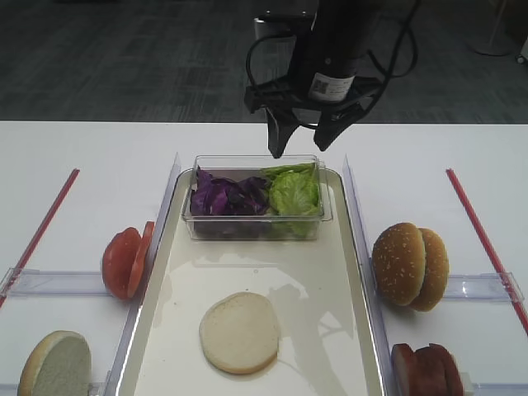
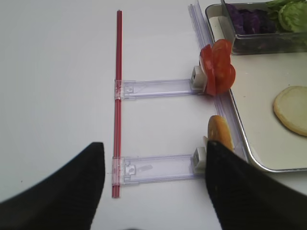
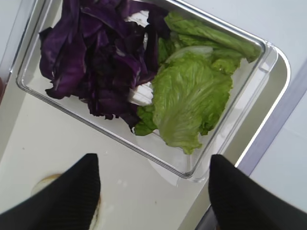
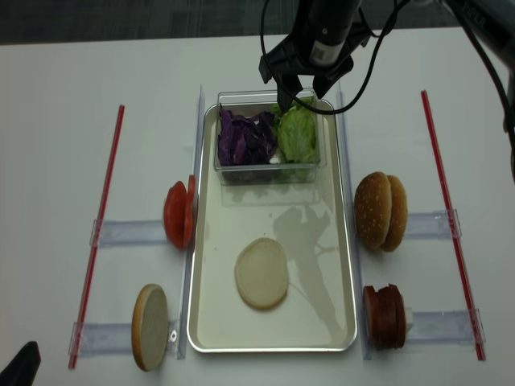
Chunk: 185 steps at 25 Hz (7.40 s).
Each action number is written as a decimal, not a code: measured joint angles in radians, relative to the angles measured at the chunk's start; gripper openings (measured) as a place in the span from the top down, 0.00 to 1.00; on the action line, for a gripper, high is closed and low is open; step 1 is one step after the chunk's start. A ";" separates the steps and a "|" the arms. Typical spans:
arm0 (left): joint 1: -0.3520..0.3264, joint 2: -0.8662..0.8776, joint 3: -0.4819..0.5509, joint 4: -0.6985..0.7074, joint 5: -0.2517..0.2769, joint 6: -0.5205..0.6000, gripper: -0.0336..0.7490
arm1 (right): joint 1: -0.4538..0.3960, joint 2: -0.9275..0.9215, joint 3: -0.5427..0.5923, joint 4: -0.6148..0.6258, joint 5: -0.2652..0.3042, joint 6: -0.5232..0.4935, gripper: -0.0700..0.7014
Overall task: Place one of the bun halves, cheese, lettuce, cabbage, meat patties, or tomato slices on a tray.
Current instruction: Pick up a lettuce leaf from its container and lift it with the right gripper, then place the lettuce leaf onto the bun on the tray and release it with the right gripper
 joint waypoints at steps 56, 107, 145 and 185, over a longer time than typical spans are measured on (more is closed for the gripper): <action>0.000 0.000 0.000 0.000 0.000 -0.002 0.40 | 0.000 0.280 -0.131 -0.049 -0.010 0.115 0.72; 0.000 0.000 0.000 0.000 0.000 -0.002 0.42 | 0.226 -0.050 0.166 -0.027 -0.010 0.102 0.83; 0.000 0.000 0.000 0.000 0.000 -0.002 0.42 | 0.383 -0.072 0.523 0.003 -0.305 0.048 0.83; 0.000 0.000 0.000 0.000 0.000 -0.002 0.42 | 0.357 -0.070 0.318 0.024 -0.115 0.044 0.22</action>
